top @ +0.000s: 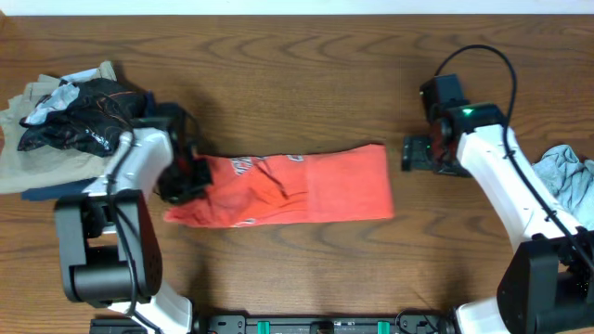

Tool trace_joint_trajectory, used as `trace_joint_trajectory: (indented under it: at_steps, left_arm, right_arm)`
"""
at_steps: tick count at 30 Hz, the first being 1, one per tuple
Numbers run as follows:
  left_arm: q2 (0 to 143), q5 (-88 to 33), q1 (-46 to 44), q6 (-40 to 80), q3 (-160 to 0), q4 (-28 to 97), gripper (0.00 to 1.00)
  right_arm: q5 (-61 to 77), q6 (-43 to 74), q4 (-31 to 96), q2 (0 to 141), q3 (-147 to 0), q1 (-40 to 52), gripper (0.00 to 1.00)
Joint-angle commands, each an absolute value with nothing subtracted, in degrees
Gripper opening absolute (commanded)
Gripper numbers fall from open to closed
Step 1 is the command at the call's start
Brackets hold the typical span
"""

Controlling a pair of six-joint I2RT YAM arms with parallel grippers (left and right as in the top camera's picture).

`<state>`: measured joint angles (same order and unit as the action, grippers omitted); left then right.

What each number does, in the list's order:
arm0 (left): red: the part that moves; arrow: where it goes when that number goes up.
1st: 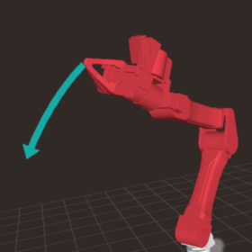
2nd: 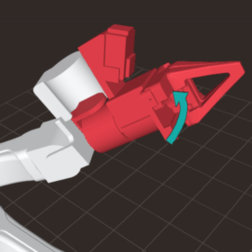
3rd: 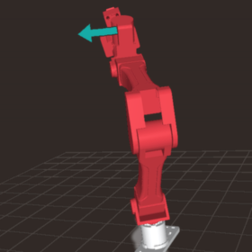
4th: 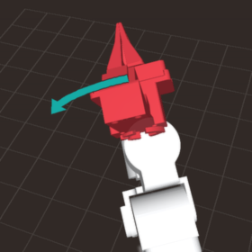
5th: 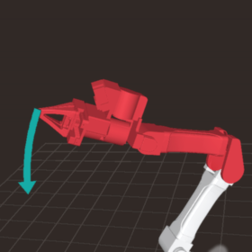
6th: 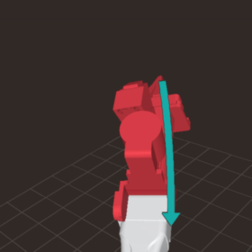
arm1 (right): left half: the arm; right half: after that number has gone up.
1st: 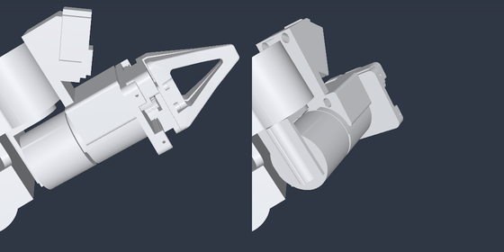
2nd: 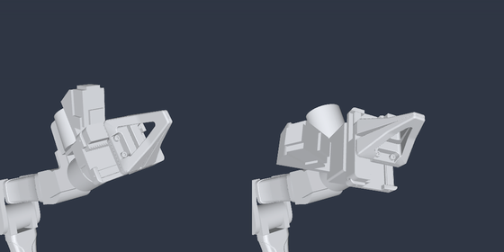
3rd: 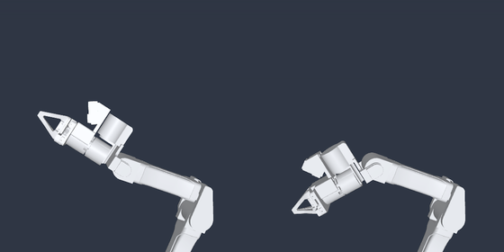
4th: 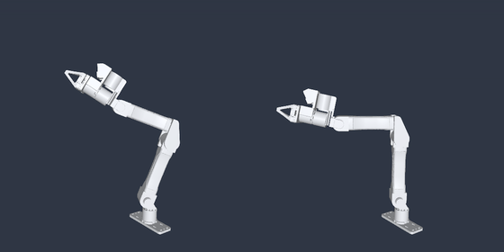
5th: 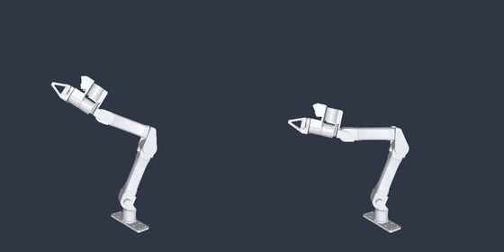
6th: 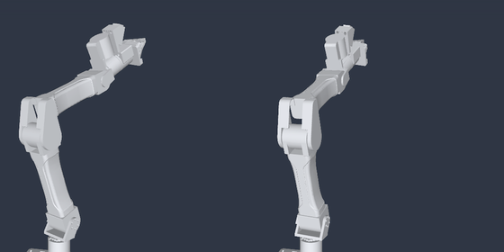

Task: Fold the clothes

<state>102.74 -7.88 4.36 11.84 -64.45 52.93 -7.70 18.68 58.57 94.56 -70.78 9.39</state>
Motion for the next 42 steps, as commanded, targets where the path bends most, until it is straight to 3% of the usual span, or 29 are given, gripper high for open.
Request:
trace_joint_trajectory:
  at_steps: [1, 10, 16, 26, 32, 40, 42]
  left_arm:
    - [101.82, -1.45, 7.42, 14.11, -71.85, 57.08, 0.10]
    - [98.54, -7.03, 0.75, 15.64, -80.18, 67.40, 0.06]
    - [96.64, -8.58, -14.13, 25.91, -80.18, 66.00, 0.06]
    - [101.27, -8.58, -37.91, 37.91, -80.16, 51.11, 0.07]
    - [104.12, -8.56, -42.92, 39.77, -80.16, 47.09, 0.07]
    - [104.42, -12.01, -43.11, 41.25, -80.12, 42.04, 0.07]
    - [104.49, -13.76, -43.22, 41.25, -80.12, 40.60, 0.17]
  right_arm:
    - [-8.84, 17.47, 58.63, 94.30, -71.46, 7.29, 0.87]
    - [-8.82, 16.08, 58.52, 94.30, -71.46, 5.26, 0.89]
    - [-8.78, 15.97, 58.83, 94.30, -71.46, 5.26, 0.88]
    - [-8.32, 15.70, 59.83, 94.30, -71.46, 5.26, 0.89]
    - [-6.33, 14.22, 59.79, 94.30, -71.46, 5.28, 0.89]
    - [-5.48, 13.34, 59.77, 94.32, -71.46, 5.32, 0.89]
    - [-4.97, 13.17, 59.61, 94.35, -71.44, 5.32, 0.89]
